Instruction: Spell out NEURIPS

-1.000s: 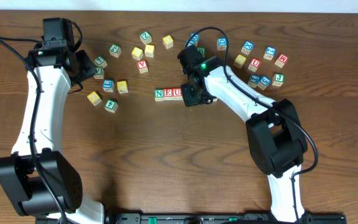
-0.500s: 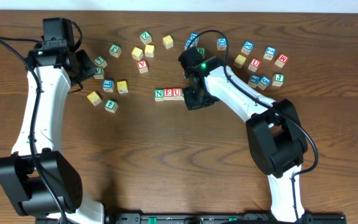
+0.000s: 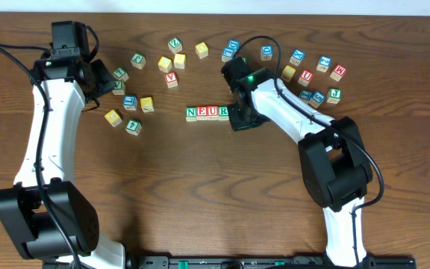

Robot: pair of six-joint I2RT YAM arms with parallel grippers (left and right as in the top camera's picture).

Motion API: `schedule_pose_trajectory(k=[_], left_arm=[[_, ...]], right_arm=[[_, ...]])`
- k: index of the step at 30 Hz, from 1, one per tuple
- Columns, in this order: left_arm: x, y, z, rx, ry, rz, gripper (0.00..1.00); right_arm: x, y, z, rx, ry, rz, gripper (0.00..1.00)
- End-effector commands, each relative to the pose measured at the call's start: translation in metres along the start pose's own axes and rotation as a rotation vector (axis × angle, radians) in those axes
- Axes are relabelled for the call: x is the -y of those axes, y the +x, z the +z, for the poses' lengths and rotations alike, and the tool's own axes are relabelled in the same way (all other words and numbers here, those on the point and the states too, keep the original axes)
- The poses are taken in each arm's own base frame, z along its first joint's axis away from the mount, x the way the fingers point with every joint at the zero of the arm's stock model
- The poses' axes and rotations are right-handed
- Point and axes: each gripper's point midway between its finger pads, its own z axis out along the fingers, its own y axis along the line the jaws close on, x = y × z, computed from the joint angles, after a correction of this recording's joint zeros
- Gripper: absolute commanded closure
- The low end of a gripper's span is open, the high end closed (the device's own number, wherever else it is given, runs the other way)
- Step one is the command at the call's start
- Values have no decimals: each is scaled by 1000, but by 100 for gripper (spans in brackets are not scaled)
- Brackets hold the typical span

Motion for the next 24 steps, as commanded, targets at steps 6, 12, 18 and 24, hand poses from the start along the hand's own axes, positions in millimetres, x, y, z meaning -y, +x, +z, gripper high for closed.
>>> schedule_pose_trajectory(k=[6,12,18,24], left_arm=[[-5,3,3,-9,-20,19,58],[-5,3,3,-8,-19,18,58],[-5,2,3,-4,-17,18,58],[-4,1,3,2,-15,17,58]], right_arm=[[4,-8,-13,50,1,26,98],[2,-8,-14,49,-7,24,99],[9,2,-22,9,-3,17,98],[25,0,-22,4,18,47,97]])
